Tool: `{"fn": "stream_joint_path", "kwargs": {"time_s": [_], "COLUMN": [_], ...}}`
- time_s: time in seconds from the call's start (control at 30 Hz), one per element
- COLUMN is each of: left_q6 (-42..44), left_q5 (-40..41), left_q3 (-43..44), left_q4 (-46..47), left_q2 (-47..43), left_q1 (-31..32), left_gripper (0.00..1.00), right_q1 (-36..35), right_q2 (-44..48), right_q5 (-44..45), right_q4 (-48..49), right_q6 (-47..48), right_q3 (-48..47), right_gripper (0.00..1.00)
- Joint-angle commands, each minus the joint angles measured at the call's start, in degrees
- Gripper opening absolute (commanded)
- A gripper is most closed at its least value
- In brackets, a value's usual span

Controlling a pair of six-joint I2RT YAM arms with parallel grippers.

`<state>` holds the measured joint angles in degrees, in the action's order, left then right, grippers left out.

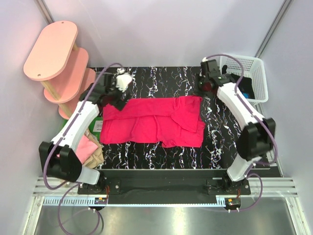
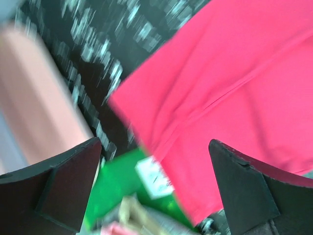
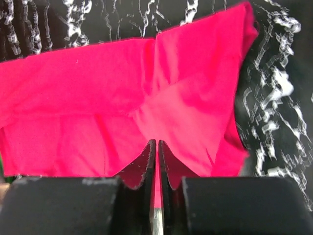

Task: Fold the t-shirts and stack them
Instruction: Fold the flattened tshirt in 1/3 of the way

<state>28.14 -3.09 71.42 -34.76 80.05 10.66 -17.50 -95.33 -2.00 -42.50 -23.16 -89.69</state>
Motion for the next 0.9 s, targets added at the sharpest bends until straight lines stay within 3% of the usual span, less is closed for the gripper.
{"fn": "stream_joint_path", "kwargs": {"time_s": [0.0,0.23,0.37,0.67,0.87], "left_q6": [-3.6,-4.5,-5.2,-4.0,-6.6], "left_q5": [-1.0,5.8,5.6,4.1,0.4], "left_q3": [5.8,16.0,16.8,9.1,12.9], "left_q4": [-0.8,-1.0,-1.0,1.4,-0.6], "left_q2": [8.5,26.5,28.5,26.0,30.5], "left_q1": [4.4,3.6,2.3,-2.7,-5.0], "left_gripper": [0.97,0.9,0.89,0.87,0.85], "right_q1": [-0.1,-0.1,0.4,3.5,5.5], "right_q2": [-9.9,-20.2,-23.6,-30.1,-33.7], "right_q5": [0.9,1.6,2.8,2.2,-1.6], "right_q4": [1.2,1.4,1.3,1.4,1.4], "right_q6": [0.6,0.0,0.0,-0.5,-1.5], "right_q3": [-4.4,-9.0,-10.9,-14.6,-15.7], "right_gripper": [0.12,0.11,0.11,0.1,0.09]}}
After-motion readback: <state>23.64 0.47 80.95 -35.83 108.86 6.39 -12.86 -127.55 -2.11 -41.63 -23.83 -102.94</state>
